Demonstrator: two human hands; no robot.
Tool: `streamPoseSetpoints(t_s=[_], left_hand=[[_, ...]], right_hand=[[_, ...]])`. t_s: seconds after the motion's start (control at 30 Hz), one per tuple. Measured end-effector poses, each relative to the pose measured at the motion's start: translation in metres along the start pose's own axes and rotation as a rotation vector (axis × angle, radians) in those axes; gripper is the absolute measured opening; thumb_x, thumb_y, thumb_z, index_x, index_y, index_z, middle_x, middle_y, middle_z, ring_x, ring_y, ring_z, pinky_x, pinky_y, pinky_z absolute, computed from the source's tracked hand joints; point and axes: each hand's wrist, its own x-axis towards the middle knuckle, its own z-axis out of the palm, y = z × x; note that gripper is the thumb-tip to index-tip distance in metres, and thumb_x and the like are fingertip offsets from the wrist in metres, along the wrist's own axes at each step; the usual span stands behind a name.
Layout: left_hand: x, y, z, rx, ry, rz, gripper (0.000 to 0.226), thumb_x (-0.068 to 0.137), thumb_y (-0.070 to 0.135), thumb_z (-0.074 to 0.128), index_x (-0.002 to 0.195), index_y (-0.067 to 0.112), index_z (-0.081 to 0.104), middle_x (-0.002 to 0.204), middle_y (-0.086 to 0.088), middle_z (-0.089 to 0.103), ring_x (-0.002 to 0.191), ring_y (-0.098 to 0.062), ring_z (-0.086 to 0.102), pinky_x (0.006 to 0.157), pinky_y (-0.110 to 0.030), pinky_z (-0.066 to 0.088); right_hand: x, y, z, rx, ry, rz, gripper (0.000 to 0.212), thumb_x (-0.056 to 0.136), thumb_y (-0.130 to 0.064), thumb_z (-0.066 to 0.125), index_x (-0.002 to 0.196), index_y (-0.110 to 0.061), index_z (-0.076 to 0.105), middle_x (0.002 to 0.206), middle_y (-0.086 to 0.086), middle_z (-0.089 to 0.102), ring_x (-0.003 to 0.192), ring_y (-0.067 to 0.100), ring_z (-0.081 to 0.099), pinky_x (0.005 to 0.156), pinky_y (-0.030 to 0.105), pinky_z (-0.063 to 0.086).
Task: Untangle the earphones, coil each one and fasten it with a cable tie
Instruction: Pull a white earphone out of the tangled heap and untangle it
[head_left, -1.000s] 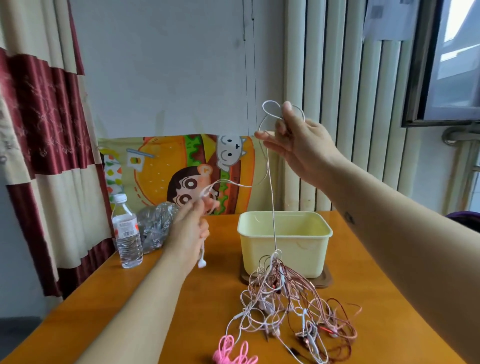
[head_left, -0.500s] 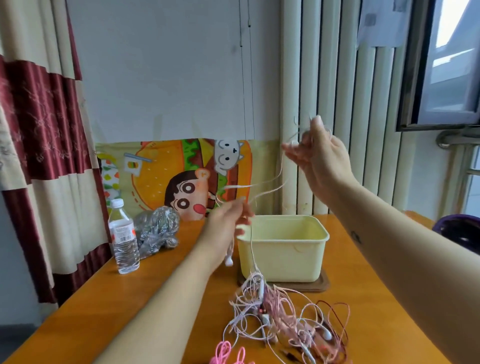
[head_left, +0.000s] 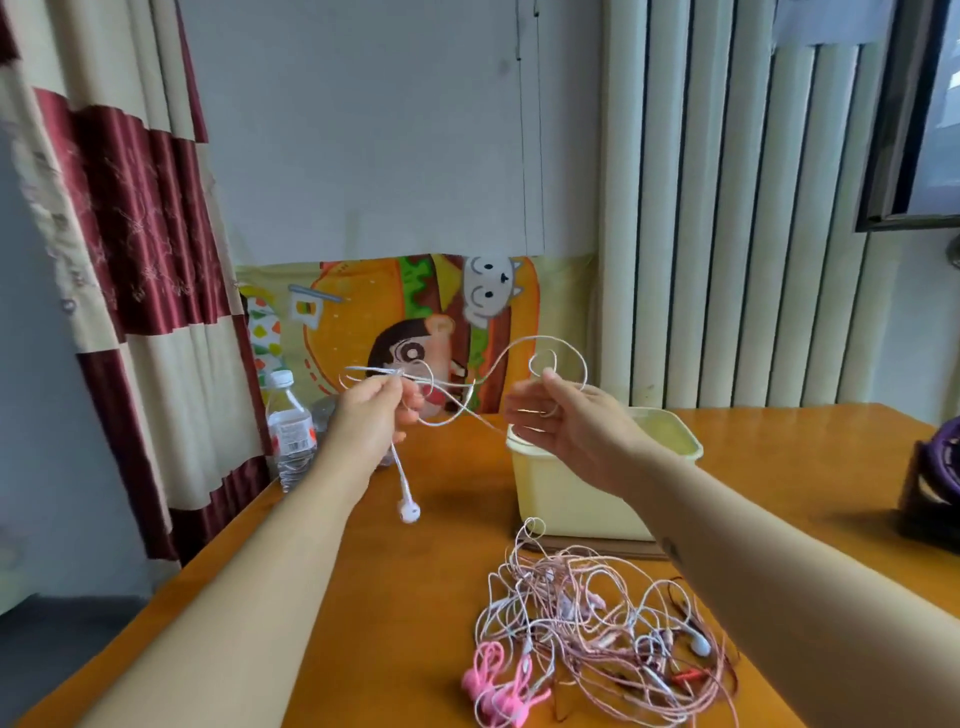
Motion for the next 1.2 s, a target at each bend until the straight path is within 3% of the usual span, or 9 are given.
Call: streamPoseSetpoints(t_s=[0.07, 0.17, 0.23, 0.33, 0.5, 0.73, 0.87, 1.0, 1.2], left_hand=[[-0.003, -0.021, -0.017, 0.093, -0.08, -0.184, 0.032, 0.102, 0.016, 0.036, 0.08, 0.016, 0.059, 0.088, -0.002, 0.064, 0.071, -0.012, 0.057, 0.068, -0.026, 0.046], [-0.014, -0.044, -0.041, 0.232, -0.245, -0.39, 0.024, 0.101, 0.015, 0.038, 0.089, 0.012, 0.059, 0.104, -0.007, 0.063, 0.075, -0.017, 0.064, 0.082, -0.034, 0.051], [-0.019, -0.05, -0.051, 0.345, -0.305, -0.45, 0.023, 0.101, 0.016, 0.039, 0.092, 0.011, 0.059, 0.112, -0.008, 0.056, 0.07, -0.017, 0.066, 0.077, -0.031, 0.053], [-0.022, -0.052, -0.057, 0.454, -0.287, -0.411, 0.023, 0.1, 0.016, 0.038, 0.094, 0.012, 0.06, 0.114, -0.005, 0.053, 0.062, -0.014, 0.066, 0.068, -0.027, 0.051], [-0.014, -0.05, -0.057, 0.247, -0.051, -0.237, 0.027, 0.102, 0.018, 0.035, 0.087, 0.016, 0.057, 0.098, -0.005, 0.062, 0.062, -0.017, 0.063, 0.08, -0.04, 0.055], [-0.014, -0.05, -0.038, 0.089, -0.018, -0.187, 0.028, 0.103, 0.019, 0.035, 0.087, 0.018, 0.058, 0.087, -0.003, 0.059, 0.069, -0.018, 0.067, 0.079, -0.038, 0.054], [-0.019, -0.053, -0.021, 0.084, -0.06, -0.194, 0.026, 0.102, 0.02, 0.036, 0.088, 0.018, 0.058, 0.088, -0.003, 0.06, 0.071, -0.019, 0.067, 0.081, -0.039, 0.055], [-0.023, -0.053, -0.003, 0.057, -0.097, -0.188, 0.026, 0.102, 0.019, 0.036, 0.089, 0.016, 0.058, 0.087, -0.003, 0.06, 0.068, -0.017, 0.066, 0.078, -0.036, 0.054], [-0.029, -0.048, 0.027, 0.042, -0.148, -0.154, 0.026, 0.102, 0.019, 0.036, 0.088, 0.018, 0.058, 0.087, -0.004, 0.06, 0.068, -0.016, 0.066, 0.078, -0.037, 0.055]], right_hand=[[0.004, 0.016, 0.012, -0.114, -0.015, 0.091, 0.035, 0.102, -0.027, 0.036, 0.091, -0.003, 0.06, 0.092, 0.011, 0.061, 0.078, 0.024, 0.061, 0.082, 0.037, 0.052], [0.009, 0.042, 0.028, -0.631, -0.079, 0.226, 0.039, 0.101, -0.033, 0.039, 0.098, -0.003, 0.063, 0.088, 0.01, 0.062, 0.064, 0.019, 0.061, 0.072, 0.033, 0.055], [0.012, 0.057, 0.036, -0.913, -0.128, 0.286, 0.047, 0.1, -0.038, 0.04, 0.114, 0.001, 0.061, 0.075, 0.009, 0.059, 0.058, 0.015, 0.058, 0.063, 0.026, 0.054], [0.012, 0.078, 0.042, -1.03, -0.224, 0.385, 0.052, 0.096, -0.043, 0.046, 0.125, 0.0, 0.052, 0.083, 0.01, 0.061, 0.064, 0.014, 0.06, 0.065, 0.026, 0.056], [0.004, 0.102, 0.029, -1.337, -0.513, 0.391, 0.053, 0.087, -0.052, 0.057, 0.115, -0.008, 0.063, 0.098, 0.005, 0.072, 0.083, 0.018, 0.067, 0.084, 0.032, 0.054], [-0.007, 0.117, -0.004, -1.667, -0.707, 0.254, 0.03, 0.089, -0.025, 0.06, 0.118, -0.017, 0.066, 0.121, 0.001, 0.065, 0.113, 0.019, 0.058, 0.096, 0.03, 0.045], [-0.013, 0.113, -0.03, -1.877, -0.666, 0.329, 0.052, 0.089, -0.018, 0.061, 0.138, -0.02, 0.046, 0.138, 0.001, 0.051, 0.127, 0.023, 0.046, 0.109, 0.043, 0.035], [-0.027, 0.099, -0.061, -2.044, -0.631, 0.402, 0.053, 0.091, -0.009, 0.055, 0.14, -0.024, 0.043, 0.141, -0.002, 0.047, 0.133, 0.023, 0.039, 0.115, 0.051, 0.017], [-0.045, 0.087, -0.103, -2.328, -0.626, 0.539, 0.042, 0.091, -0.009, 0.053, 0.133, -0.012, 0.049, 0.136, 0.004, 0.049, 0.129, 0.024, 0.043, 0.113, 0.05, 0.021]])
